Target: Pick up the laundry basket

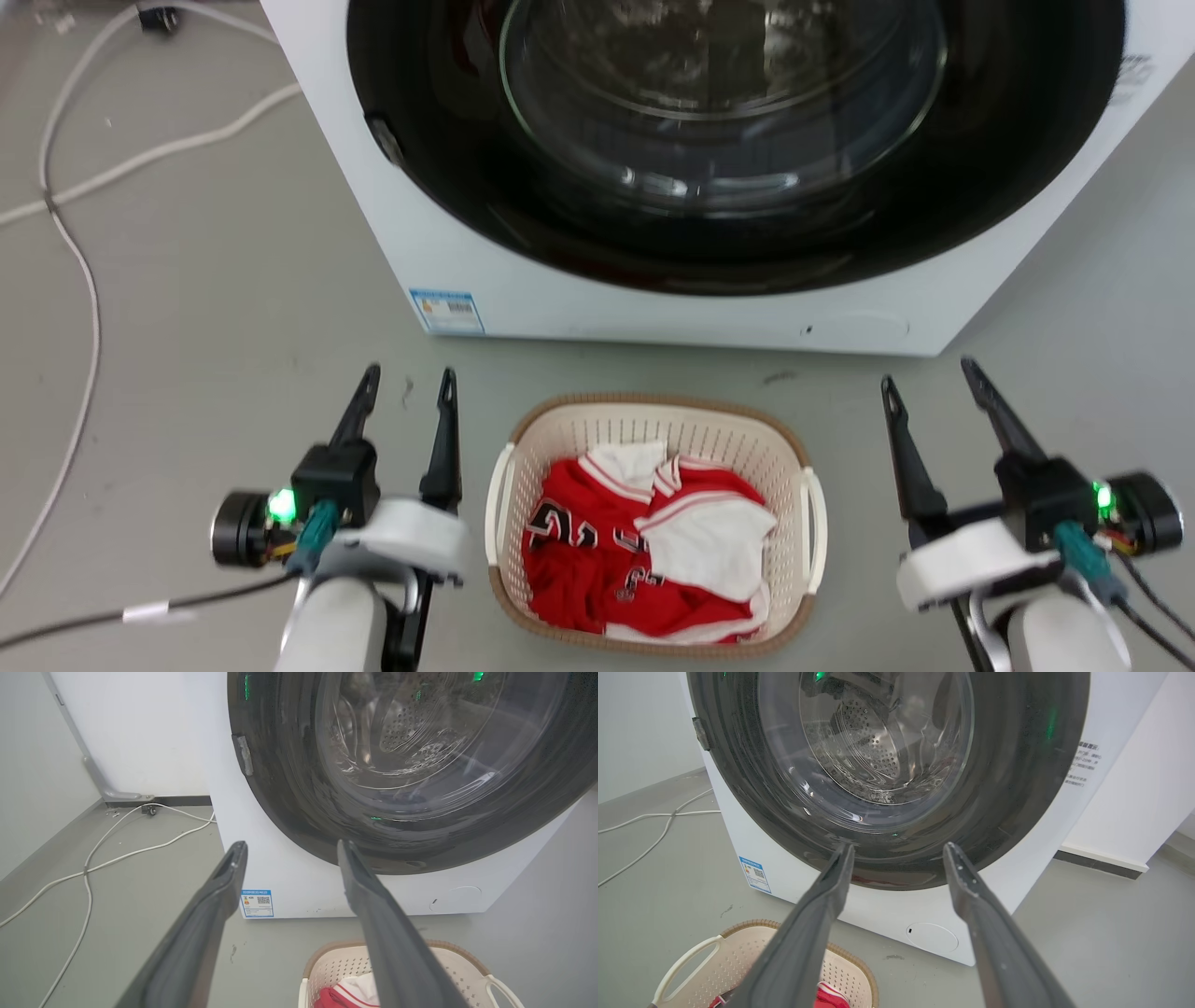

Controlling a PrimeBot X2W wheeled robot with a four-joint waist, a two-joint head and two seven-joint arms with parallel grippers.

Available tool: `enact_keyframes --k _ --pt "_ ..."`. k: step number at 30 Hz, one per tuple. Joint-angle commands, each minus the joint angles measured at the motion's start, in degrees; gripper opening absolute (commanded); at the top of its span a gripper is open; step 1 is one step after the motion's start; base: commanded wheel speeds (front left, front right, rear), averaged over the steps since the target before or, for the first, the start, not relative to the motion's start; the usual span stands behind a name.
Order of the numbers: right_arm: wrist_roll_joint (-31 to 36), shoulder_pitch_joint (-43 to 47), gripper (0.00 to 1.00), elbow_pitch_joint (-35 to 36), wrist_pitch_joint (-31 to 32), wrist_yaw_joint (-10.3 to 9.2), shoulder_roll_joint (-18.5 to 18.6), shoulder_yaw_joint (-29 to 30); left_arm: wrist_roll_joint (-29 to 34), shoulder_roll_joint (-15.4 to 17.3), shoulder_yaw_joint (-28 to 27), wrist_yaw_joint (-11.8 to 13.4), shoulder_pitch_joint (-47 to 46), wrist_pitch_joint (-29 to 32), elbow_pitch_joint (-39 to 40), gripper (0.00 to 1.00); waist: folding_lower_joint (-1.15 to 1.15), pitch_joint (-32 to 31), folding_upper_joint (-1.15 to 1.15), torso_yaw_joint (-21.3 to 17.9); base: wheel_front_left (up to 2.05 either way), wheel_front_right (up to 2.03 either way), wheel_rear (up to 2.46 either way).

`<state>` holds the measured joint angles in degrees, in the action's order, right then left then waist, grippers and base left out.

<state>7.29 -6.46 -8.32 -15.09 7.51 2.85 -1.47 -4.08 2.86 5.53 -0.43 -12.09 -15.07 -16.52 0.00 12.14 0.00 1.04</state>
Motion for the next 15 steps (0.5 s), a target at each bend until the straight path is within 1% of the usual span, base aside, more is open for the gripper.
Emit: enact_keyframes --k 1,7,15 --pt "0.39 -1.66 1.00 -0.41 -0.13 -0.04 0.05 0.02 0.53 0.10 0.06 -0.22 -1.51 -0.16 -0.18 1.00 0.00 3.75 0.00 0.10 0.00 0.00 0.00" --pt "2.67 -9.90 1.00 -7.82 -0.13 -0.04 0.03 -0.36 1.56 0.92 0.16 -2.81 -9.65 -0.16 -8.86 1.00 0.00 12.21 0.00 -0.31 0.00 0.00 0.00" --pt "5.28 -18.59 1.00 -17.61 -0.13 -0.04 0.03 -0.46 1.50 1.51 0.50 -4.86 -19.13 -0.16 -20.48 1.00 0.00 21.00 0.00 -0.67 0.00 0.00 0.00"
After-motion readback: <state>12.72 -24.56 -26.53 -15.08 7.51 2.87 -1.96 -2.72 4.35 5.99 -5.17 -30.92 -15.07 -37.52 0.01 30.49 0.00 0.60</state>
